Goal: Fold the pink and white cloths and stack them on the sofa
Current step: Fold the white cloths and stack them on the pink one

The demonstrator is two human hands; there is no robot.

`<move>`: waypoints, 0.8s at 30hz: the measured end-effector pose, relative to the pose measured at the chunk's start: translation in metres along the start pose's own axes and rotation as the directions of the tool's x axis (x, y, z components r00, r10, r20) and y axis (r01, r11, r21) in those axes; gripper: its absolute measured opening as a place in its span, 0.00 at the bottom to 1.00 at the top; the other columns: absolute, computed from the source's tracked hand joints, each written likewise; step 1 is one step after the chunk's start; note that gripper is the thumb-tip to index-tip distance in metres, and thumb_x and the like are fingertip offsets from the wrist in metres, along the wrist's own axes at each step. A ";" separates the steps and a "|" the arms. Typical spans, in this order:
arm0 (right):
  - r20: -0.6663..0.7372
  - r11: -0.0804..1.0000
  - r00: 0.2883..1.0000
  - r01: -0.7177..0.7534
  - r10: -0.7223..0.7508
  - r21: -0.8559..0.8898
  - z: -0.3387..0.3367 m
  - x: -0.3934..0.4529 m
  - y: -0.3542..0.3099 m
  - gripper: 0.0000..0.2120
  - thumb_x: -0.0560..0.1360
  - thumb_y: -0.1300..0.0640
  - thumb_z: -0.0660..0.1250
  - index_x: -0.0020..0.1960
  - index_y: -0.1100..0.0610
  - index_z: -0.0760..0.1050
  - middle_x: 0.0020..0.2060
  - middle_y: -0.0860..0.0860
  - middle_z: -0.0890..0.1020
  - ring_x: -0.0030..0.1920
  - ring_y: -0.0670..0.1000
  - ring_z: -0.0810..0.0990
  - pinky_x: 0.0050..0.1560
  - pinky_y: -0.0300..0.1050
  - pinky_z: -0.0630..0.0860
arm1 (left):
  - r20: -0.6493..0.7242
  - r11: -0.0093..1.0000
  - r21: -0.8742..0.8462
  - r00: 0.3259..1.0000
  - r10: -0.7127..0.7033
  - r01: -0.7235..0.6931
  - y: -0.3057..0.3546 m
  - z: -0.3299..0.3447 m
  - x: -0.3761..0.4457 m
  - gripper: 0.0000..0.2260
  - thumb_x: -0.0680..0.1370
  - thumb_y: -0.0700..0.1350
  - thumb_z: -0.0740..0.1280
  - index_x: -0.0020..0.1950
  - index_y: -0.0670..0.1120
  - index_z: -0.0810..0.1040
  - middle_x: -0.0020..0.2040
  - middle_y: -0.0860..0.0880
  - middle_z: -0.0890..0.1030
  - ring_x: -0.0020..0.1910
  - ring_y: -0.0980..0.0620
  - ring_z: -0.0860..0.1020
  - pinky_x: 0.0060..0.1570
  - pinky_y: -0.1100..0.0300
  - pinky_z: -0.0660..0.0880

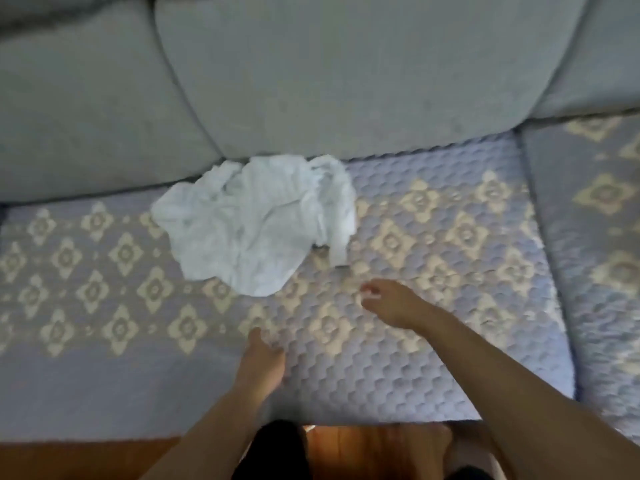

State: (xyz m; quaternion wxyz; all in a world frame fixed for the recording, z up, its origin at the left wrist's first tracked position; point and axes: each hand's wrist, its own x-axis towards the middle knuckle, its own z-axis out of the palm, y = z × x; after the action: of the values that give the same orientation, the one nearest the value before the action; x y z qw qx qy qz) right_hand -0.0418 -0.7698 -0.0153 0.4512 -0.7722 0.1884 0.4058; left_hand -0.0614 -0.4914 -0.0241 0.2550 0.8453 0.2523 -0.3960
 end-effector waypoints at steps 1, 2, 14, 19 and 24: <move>-0.043 0.990 0.999 -0.020 0.027 0.140 0.018 0.019 -0.021 0.19 0.80 0.53 0.65 0.71 0.53 0.73 0.64 0.49 0.74 0.58 0.53 0.78 0.46 0.42 0.75 | -0.001 1.000 -0.012 1.000 -0.005 0.005 -0.021 -0.020 0.010 0.27 0.81 0.43 0.65 0.78 0.44 0.59 0.63 0.43 0.74 0.60 0.43 0.75 0.52 0.57 0.67; -0.098 0.960 0.994 -0.026 0.055 0.279 0.031 0.040 -0.038 0.20 0.79 0.55 0.67 0.70 0.53 0.74 0.64 0.50 0.75 0.56 0.53 0.78 0.45 0.41 0.76 | -0.007 1.000 -0.023 1.000 -0.015 0.015 -0.040 -0.038 0.021 0.26 0.81 0.42 0.65 0.77 0.44 0.60 0.59 0.45 0.74 0.55 0.45 0.74 0.51 0.57 0.68; -0.522 0.646 0.683 0.096 0.511 0.757 0.072 -0.106 -0.153 0.10 0.80 0.58 0.63 0.50 0.55 0.84 0.47 0.54 0.86 0.41 0.53 0.85 0.43 0.48 0.79 | 0.207 0.952 -0.299 0.978 -0.004 0.068 -0.072 -0.184 -0.027 0.22 0.75 0.49 0.67 0.67 0.44 0.72 0.52 0.40 0.82 0.39 0.46 0.80 0.35 0.56 0.77; -0.549 0.591 0.786 0.307 0.285 0.746 0.073 -0.265 -0.191 0.12 0.82 0.63 0.62 0.44 0.65 0.80 0.48 0.64 0.84 0.43 0.60 0.86 0.56 0.57 0.80 | 0.269 0.885 -0.200 0.845 0.463 -0.421 0.012 -0.201 -0.148 0.29 0.78 0.47 0.72 0.72 0.60 0.59 0.63 0.51 0.73 0.58 0.55 0.76 0.56 0.61 0.75; -0.705 0.506 0.709 0.602 0.019 0.618 0.048 -0.375 -0.239 0.14 0.83 0.59 0.60 0.47 0.65 0.80 0.46 0.58 0.87 0.46 0.59 0.87 0.48 0.44 0.82 | 0.245 0.568 -0.071 0.538 0.807 -0.820 0.068 -0.180 -0.240 0.39 0.75 0.56 0.72 0.79 0.62 0.53 0.70 0.64 0.57 0.70 0.65 0.59 0.70 0.63 0.60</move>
State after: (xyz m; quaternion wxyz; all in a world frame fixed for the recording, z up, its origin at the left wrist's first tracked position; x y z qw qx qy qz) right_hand -0.1313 -0.6324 0.4006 0.7289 -0.5797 0.3492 -0.1036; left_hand -0.0553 -0.4824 0.2838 0.4168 0.8149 -0.2133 -0.3416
